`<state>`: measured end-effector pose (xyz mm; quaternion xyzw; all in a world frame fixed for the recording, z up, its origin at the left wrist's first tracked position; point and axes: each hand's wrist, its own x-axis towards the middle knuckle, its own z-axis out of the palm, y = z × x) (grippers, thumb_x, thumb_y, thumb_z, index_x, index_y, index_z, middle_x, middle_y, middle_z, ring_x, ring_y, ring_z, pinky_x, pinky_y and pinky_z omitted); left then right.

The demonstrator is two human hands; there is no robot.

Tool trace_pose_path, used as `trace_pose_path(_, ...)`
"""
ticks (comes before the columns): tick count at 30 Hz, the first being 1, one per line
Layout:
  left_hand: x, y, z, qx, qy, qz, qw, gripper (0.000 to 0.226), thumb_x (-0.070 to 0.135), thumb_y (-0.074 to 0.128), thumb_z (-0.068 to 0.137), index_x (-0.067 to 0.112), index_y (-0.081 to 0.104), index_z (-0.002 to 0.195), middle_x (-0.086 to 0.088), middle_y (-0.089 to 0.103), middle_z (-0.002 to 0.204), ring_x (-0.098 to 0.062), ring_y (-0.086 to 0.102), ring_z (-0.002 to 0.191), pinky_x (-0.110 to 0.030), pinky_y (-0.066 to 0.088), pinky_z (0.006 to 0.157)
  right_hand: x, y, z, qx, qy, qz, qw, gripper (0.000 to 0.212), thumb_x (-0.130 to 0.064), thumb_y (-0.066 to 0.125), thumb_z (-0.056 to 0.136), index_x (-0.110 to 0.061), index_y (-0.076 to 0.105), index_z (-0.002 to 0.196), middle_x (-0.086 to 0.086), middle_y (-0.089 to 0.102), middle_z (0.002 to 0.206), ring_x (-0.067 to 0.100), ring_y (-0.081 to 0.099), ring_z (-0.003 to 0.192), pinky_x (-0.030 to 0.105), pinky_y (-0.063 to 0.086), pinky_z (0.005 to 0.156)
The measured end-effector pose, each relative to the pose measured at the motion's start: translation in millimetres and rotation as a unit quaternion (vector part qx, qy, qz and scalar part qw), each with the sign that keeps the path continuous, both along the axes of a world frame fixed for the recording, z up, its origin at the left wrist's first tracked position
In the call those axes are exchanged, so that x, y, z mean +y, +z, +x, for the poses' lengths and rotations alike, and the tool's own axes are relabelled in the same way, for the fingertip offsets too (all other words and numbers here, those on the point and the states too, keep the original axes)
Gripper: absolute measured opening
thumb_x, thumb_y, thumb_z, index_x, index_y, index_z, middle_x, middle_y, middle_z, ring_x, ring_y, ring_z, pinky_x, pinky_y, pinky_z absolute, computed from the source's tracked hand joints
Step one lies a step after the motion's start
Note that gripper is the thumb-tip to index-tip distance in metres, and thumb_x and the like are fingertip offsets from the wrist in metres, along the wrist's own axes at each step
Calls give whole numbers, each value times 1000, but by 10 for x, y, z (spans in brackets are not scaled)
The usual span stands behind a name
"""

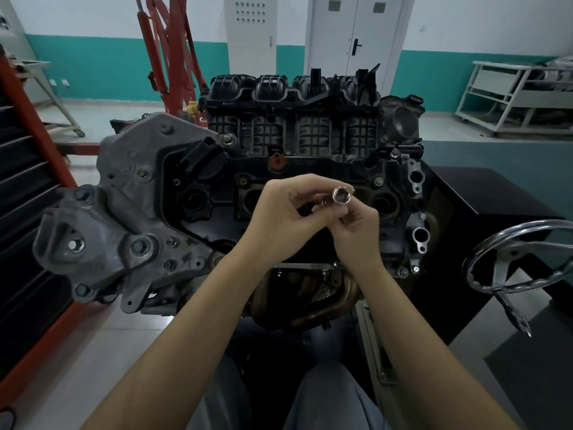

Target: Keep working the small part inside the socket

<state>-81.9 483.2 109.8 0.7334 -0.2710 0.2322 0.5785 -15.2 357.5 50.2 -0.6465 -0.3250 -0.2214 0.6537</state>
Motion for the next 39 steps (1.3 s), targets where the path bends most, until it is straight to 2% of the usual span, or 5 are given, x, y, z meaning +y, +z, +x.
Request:
trace_pose_path(4, -18, -4, -1, -11, 47, -9, 999, 20, 0, 79, 75, 8, 74, 92, -3, 74, 89, -13, 71, 88, -27, 56, 83, 9, -17, 11, 0, -2, 20, 1000, 14, 1, 64, 85, 3, 69, 98, 8, 72, 94, 20, 69, 93, 28, 52, 83)
trace_pose_path(10, -10, -2, -9, 18, -23, -11, 1000, 29, -8, 70, 81, 8, 70, 105, -10, 73, 97, -21, 71, 96, -35, 55, 89, 5, -10, -16, -4, 7, 16, 1000, 20, -4, 62, 85, -16, 65, 101, -20, 71, 87, 1, 66, 87, 15, 48, 78)
trace_pose_path(16, -37, -14, -1, -11, 49, 2, 999, 18, 1, 80, 74, 6, 75, 91, -5, 74, 89, -15, 71, 87, -31, 57, 82, 18, -26, 6, 0, -6, 26, 1000, 12, 2, 65, 84, 1, 70, 95, 7, 72, 90, 20, 69, 89, 31, 54, 81)
trace_pose_path(22, -29, -15, 1, 26, -30, -5, 999, 29, -7, 69, 81, 8, 70, 106, -9, 73, 97, -19, 70, 97, -32, 54, 89, 0, 5, -32, 8, 24, 13, 1000, 13, -15, 62, 86, -20, 66, 96, -19, 71, 86, 2, 67, 86, 16, 49, 77)
trace_pose_path(39, -70, -6, -19, -37, 65, 27, 997, 17, 2, 77, 77, 7, 75, 92, -1, 73, 89, -9, 69, 88, -22, 53, 82, 37, -3, -16, 19, 12, 55, 998, 10, 0, 68, 80, -5, 71, 89, 1, 73, 83, 17, 69, 82, 27, 53, 76)
